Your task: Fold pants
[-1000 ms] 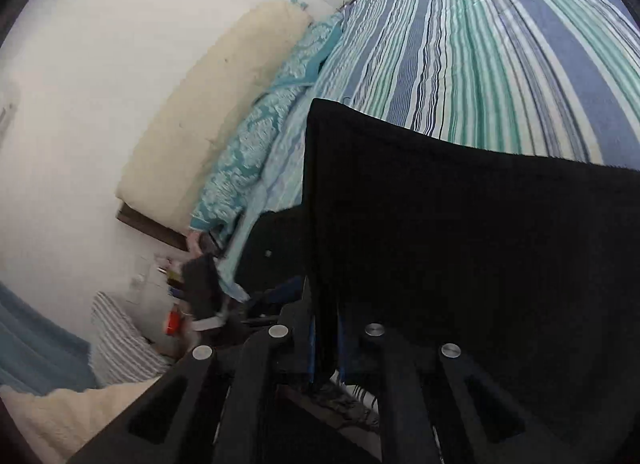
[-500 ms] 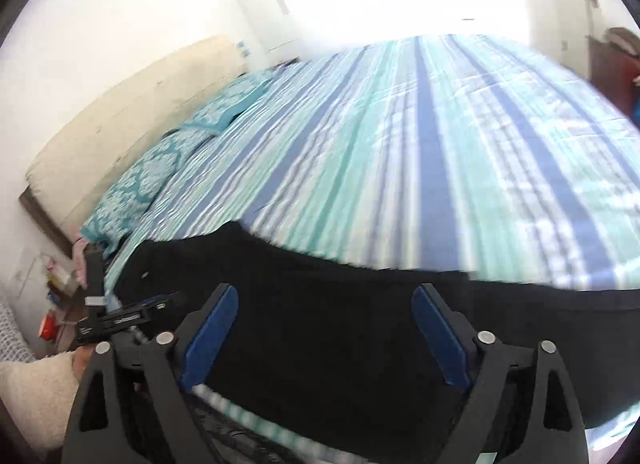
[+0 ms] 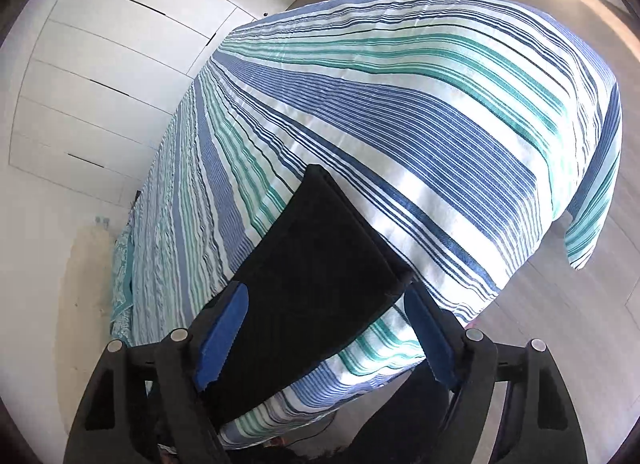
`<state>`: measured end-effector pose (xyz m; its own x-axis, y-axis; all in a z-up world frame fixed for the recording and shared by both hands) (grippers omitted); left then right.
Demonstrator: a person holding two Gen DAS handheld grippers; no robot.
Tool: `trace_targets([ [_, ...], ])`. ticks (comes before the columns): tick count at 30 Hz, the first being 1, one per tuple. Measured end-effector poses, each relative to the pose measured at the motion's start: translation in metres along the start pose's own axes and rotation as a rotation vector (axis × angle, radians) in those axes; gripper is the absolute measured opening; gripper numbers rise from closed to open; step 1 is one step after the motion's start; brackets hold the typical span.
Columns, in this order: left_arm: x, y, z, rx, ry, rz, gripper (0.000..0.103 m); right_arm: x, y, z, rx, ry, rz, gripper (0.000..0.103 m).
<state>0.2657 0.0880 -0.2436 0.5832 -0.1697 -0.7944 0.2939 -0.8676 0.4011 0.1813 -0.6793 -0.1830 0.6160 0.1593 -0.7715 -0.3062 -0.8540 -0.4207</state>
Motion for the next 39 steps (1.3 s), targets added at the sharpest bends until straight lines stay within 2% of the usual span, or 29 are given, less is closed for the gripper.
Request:
trace_targets([
  [3, 0.000, -0.003, 0.002, -0.001, -0.002, -0.011, 0.102, 0.015, 0.007, 0.006, 0.022, -0.017, -0.002, 0.077],
  [5, -0.001, -0.005, 0.002, -0.007, -0.001, -0.013, 0.102, 0.024, 0.004, 0.008, 0.021, -0.014, -0.023, 0.069],
  [8, -0.001, -0.007, 0.002, -0.008, -0.002, -0.018, 0.102, 0.030, 0.008, 0.012, 0.015, -0.010, 0.014, 0.063],
  [10, 0.000, -0.008, 0.003, -0.003, -0.002, -0.020, 0.102, 0.030, 0.019, 0.013, 0.077, 0.025, 0.013, 0.053],
  [11, 0.000, -0.008, 0.003, 0.000, -0.002, -0.021, 0.102, 0.029, 0.025, 0.014, 0.114, 0.039, 0.013, 0.042],
  [12, 0.000, -0.008, 0.003, 0.003, -0.003, -0.022, 0.102, 0.028, 0.031, 0.016, 0.142, 0.043, 0.022, 0.024],
  [13, 0.000, -0.007, 0.003, 0.005, -0.004, -0.023, 0.102, 0.027, 0.034, 0.018, 0.153, 0.041, 0.019, 0.018],
  [18, -0.002, -0.010, 0.001, -0.014, -0.002, -0.010, 0.102, -0.001, 0.011, 0.013, 0.085, 0.120, -0.061, 0.014],
  [22, -0.003, -0.013, -0.001, -0.037, 0.000, 0.005, 0.102, -0.030, -0.059, 0.009, -0.095, 0.135, -0.183, 0.014],
  [26, -0.004, -0.015, -0.005, -0.068, 0.000, 0.026, 0.102, -0.051, -0.168, 0.022, -0.287, 0.122, -0.357, 0.014],
  [29, -0.005, -0.019, -0.007, -0.103, -0.002, 0.052, 0.102, -0.046, -0.256, 0.047, -0.391, 0.083, -0.486, 0.014],
  [31, -0.007, -0.021, -0.009, -0.119, -0.003, 0.063, 0.102, -0.027, -0.312, 0.069, -0.438, 0.034, -0.562, 0.014],
  [33, -0.009, -0.025, -0.010, -0.131, -0.005, 0.072, 0.102, 0.002, -0.361, 0.095, -0.488, -0.021, -0.602, 0.013],
  [39, -0.017, -0.045, -0.016, -0.184, 0.001, 0.087, 0.102, 0.118, -0.460, 0.191, -0.562, -0.200, -0.599, 0.013],
])
Point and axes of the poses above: each gripper's, at about its wrist camera, not at the fingertips, and x roughly the way its jaws point, y to its right, z to its underside, the point moved 7 cm from there along x, roughly the way its jaws point, and after that the axes turned 14 degrees about -x, right-handed, at the moved point
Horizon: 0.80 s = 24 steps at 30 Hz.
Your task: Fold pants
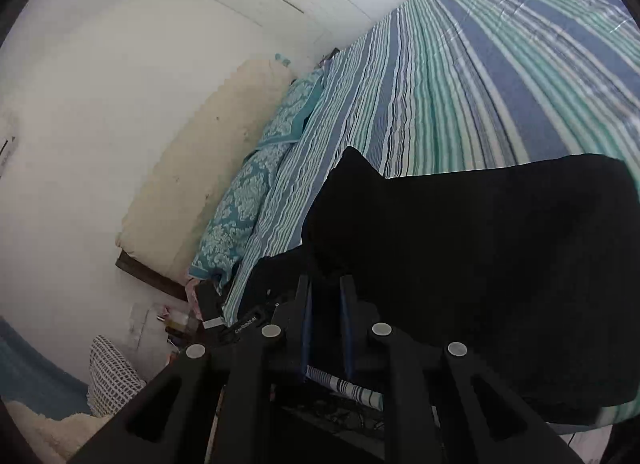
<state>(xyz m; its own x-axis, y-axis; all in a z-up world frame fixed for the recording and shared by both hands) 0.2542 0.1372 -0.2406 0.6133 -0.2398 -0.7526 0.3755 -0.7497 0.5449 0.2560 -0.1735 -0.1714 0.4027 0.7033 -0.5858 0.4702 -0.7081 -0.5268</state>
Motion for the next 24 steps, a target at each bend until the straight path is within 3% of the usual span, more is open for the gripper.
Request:
trace_targets([
  [4, -0.005, -0.005, -0.001, -0.023, 0.001, 0.015, 0.102, 0.078, -0.019, 0.030, -0.050, -0.112, 0.044, 0.014],
  [7, -0.005, -0.006, -0.002, -0.015, 0.001, 0.012, 0.102, 0.102, -0.009, 0.044, -0.079, -0.145, 0.152, 0.020],
  [8, -0.004, -0.005, -0.001, -0.011, 0.001, 0.009, 0.102, 0.106, -0.007, 0.048, -0.085, -0.169, 0.178, 0.031],
  [9, -0.004, -0.004, -0.001, -0.007, 0.002, 0.006, 0.102, 0.106, -0.005, 0.051, -0.098, -0.202, 0.200, 0.056],
  [10, -0.004, -0.003, -0.001, -0.003, 0.005, 0.003, 0.102, 0.101, -0.007, 0.052, -0.128, -0.216, 0.212, 0.068],
  [11, -0.004, -0.002, -0.001, -0.003, 0.008, 0.003, 0.102, 0.093, -0.010, 0.051, -0.177, -0.210, 0.225, 0.077],
  [14, -0.006, 0.003, -0.002, -0.004, 0.021, 0.012, 0.102, 0.060, -0.018, 0.050, -0.328, -0.210, 0.286, 0.079],
  [16, -0.012, 0.013, 0.000, 0.021, 0.036, 0.037, 0.102, 0.023, -0.014, 0.052, -0.413, -0.178, 0.396, 0.083],
  [18, -0.020, 0.035, 0.007, 0.087, 0.050, 0.090, 0.102, -0.023, 0.004, 0.052, -0.450, -0.101, 0.568, 0.093],
  [20, -0.026, 0.061, 0.021, 0.168, 0.049, 0.149, 0.102, -0.075, 0.038, 0.051, -0.393, -0.018, 0.752, 0.100],
  [22, -0.026, 0.091, 0.039, 0.265, 0.045, 0.194, 0.102, -0.120, 0.084, 0.055, -0.272, 0.008, 0.933, 0.101],
  [24, -0.019, 0.115, 0.056, 0.367, 0.025, 0.211, 0.102, -0.153, 0.122, 0.059, -0.115, 0.020, 1.014, 0.100],
])
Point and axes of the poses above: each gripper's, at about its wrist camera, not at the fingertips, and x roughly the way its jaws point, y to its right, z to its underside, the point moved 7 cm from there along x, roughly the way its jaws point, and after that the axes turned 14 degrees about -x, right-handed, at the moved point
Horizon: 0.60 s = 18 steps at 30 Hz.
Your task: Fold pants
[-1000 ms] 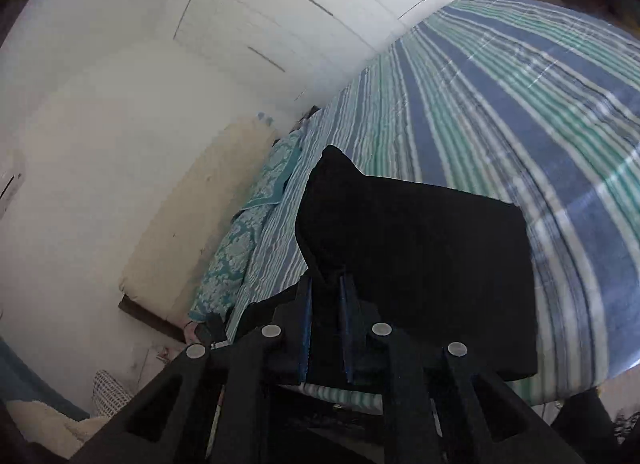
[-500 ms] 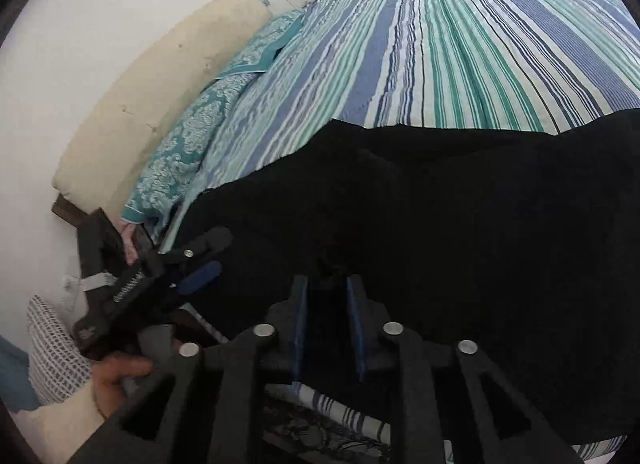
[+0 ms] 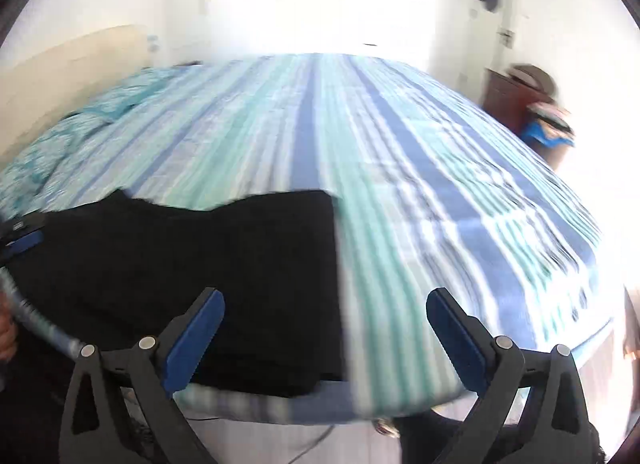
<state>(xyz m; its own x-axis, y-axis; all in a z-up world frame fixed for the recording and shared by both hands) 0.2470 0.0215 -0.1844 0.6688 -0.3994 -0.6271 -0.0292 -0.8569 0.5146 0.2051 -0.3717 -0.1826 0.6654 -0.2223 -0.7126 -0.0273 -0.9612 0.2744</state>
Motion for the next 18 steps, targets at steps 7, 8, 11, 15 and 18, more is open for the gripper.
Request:
trace_targets([
  [7, 0.071, -0.007, 0.041, 0.191, -0.182, -0.218, 0.100, -0.004, -0.021, -0.013, -0.108, 0.091, -0.136, 0.100],
  [8, 0.074, -0.020, 0.044, 0.155, -0.209, -0.228, 0.100, -0.008, -0.041, -0.016, -0.155, 0.116, -0.215, 0.100],
  [11, 0.071, -0.028, 0.039, 0.113, -0.193, -0.219, 0.101, -0.008, -0.101, -0.023, -0.251, 0.144, -0.457, 0.097],
  [15, 0.071, -0.024, 0.047, 0.138, -0.187, -0.219, 0.101, 0.030, -0.130, -0.008, -0.194, -0.001, -0.579, 0.082],
  [18, 0.068, -0.023, 0.046, 0.134, -0.191, -0.212, 0.101, 0.035, -0.100, -0.006, -0.068, -0.017, -0.528, 0.073],
])
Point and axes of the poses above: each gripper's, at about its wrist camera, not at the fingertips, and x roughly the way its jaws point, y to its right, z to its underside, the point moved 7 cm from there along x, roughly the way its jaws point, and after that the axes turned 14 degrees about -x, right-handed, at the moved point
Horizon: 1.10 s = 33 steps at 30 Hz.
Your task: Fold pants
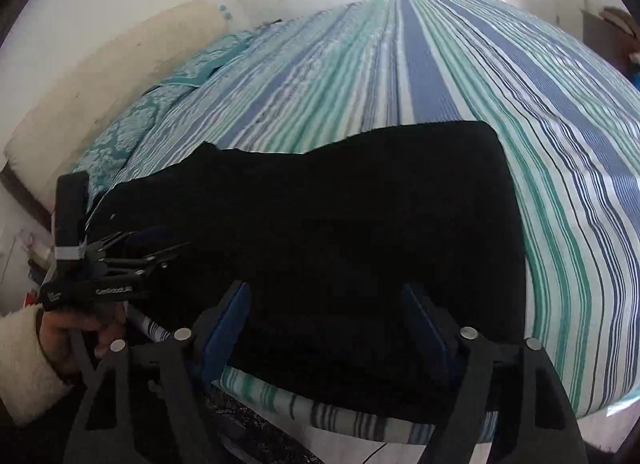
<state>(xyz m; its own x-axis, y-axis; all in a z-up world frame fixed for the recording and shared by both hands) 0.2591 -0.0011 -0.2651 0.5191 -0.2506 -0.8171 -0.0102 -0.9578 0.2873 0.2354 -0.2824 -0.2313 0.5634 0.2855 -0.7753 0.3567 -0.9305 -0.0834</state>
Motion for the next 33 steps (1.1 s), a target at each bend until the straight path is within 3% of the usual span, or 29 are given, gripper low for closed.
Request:
trace_targets([
  [1, -0.002, -0.001, -0.001, -0.011, -0.004, 0.008, 0.101, -0.018, 0.004, -0.006, -0.013, 0.049, 0.061, 0.074],
  [3, -0.005, -0.004, -0.006, -0.044, -0.007, 0.033, 0.101, -0.058, 0.004, -0.014, -0.114, 0.136, 0.233, 0.103],
  [5, -0.012, -0.003, -0.013, -0.075, 0.010, 0.071, 0.101, -0.080, -0.002, -0.007, -0.263, 0.128, 0.392, 0.103],
  [7, -0.017, -0.003, -0.021, -0.073, 0.039, 0.091, 0.101, -0.075, -0.004, 0.017, -0.369, 0.017, 0.450, 0.103],
  [9, -0.019, 0.001, -0.022, -0.048, 0.054, 0.092, 0.101, -0.065, -0.003, 0.035, -0.379, -0.055, 0.449, 0.103],
  [13, -0.006, 0.003, -0.015, -0.005, 0.035, 0.017, 0.101, -0.039, 0.017, 0.044, -0.305, -0.086, 0.469, 0.103],
  [16, 0.000, -0.003, -0.010, -0.016, 0.018, -0.019, 0.101, -0.018, 0.049, 0.060, -0.254, -0.209, 0.545, 0.098],
  [21, 0.001, -0.008, -0.008, -0.004, 0.029, -0.031, 0.102, -0.042, 0.088, 0.069, -0.044, -0.174, 0.525, 0.102],
  [28, -0.009, -0.015, -0.011, -0.035, 0.008, -0.033, 0.102, -0.062, 0.080, 0.068, -0.038, -0.169, 0.519, 0.102],
  [30, -0.026, -0.028, -0.022, -0.104, 0.053, -0.019, 0.101, -0.082, 0.073, 0.061, -0.029, -0.096, 0.525, 0.102],
  [33, -0.049, -0.051, -0.040, -0.233, 0.131, 0.027, 0.101, -0.111, 0.057, 0.035, -0.060, 0.082, 0.527, 0.102],
])
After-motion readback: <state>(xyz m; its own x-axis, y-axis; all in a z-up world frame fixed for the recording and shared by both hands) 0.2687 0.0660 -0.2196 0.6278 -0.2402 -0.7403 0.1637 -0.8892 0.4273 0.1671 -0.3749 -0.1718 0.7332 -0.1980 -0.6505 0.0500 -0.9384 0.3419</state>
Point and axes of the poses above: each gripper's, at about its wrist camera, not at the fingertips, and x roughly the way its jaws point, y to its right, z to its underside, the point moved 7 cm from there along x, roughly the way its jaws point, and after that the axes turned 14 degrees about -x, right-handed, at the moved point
